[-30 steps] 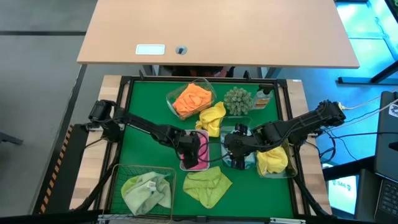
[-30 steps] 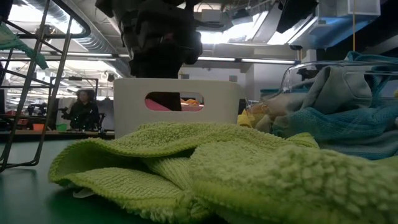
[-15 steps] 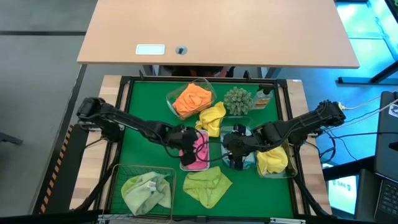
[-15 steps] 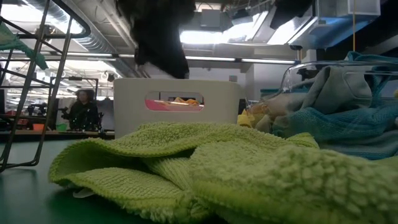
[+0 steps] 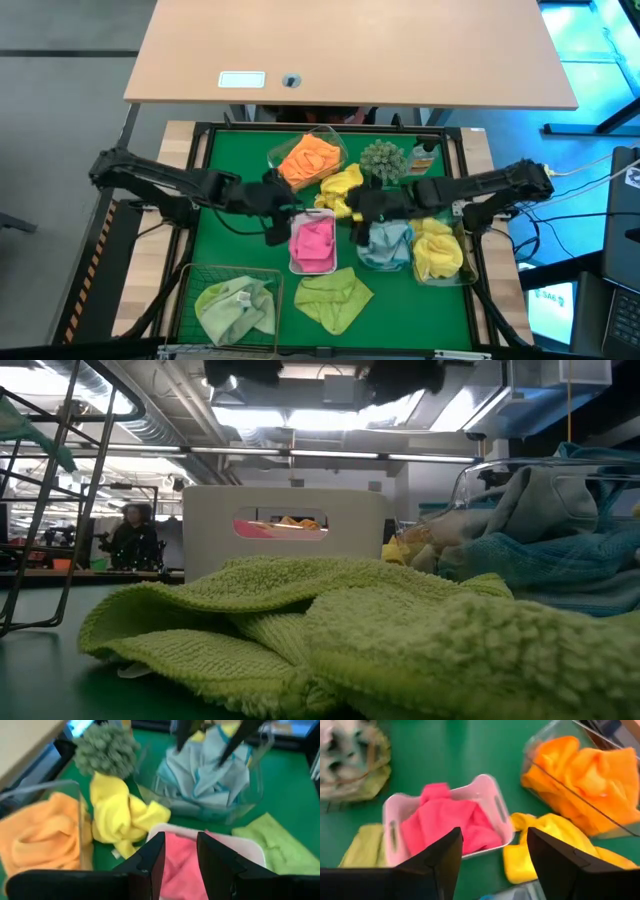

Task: Sort microfiber towel by color & place in baskets
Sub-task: Put the yellow microfiber towel into the right transparent bin

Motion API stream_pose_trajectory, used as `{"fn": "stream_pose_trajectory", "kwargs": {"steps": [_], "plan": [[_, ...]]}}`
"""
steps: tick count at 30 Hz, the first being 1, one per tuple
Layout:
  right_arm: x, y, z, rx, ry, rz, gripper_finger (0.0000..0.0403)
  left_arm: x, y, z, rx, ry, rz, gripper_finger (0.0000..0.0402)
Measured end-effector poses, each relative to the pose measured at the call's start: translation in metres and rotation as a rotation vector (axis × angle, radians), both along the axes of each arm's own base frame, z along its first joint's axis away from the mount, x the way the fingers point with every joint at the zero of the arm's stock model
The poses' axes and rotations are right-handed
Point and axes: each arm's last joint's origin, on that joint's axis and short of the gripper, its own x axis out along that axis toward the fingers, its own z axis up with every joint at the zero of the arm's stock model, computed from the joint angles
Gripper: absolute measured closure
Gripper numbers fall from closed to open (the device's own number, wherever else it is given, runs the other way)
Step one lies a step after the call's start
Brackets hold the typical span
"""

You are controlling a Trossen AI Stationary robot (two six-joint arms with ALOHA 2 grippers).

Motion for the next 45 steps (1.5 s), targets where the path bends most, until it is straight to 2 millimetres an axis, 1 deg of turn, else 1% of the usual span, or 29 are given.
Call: {"fn": "stream_pose_trajectory", "kwargs": {"steps": [5,10,17,23,27,39,43,45], "plan": [[0.008,-0.036,-0.005,-0.061,0.039,-0.028,0.0180,-0.018,0.010,0.020,0.013,-0.068,0.000,0.0296],[0.016,-0.066,-0.015,-0.124,0.097,-0.041,0.0180,-0.026,0.014,0.028,0.025,-0.091,0.002,0.0296],[0.030,-0.105,-0.043,-0.139,0.209,-0.040,0.0180,-0.026,0.014,0.028,0.050,-0.086,-0.011,0.0296],[0.043,-0.129,-0.076,-0.090,0.310,-0.009,0.0180,-0.026,0.015,0.028,0.063,-0.084,-0.018,0.0296],[0.051,-0.137,-0.099,-0.085,0.379,0.004,0.0180,-0.026,0.015,0.028,0.063,-0.084,-0.017,0.0296],[0.067,-0.139,-0.158,-0.072,0.534,0.045,0.0180,-0.026,0.015,0.028,0.069,-0.081,-0.021,0.0296],[0.070,-0.140,-0.167,-0.066,0.552,0.044,0.0180,-0.026,0.015,0.028,0.069,-0.081,-0.021,0.0296],[0.071,-0.140,-0.168,-0.065,0.555,0.045,0.0180,-0.026,0.015,0.028,0.069,-0.081,-0.021,0.0296]]}}
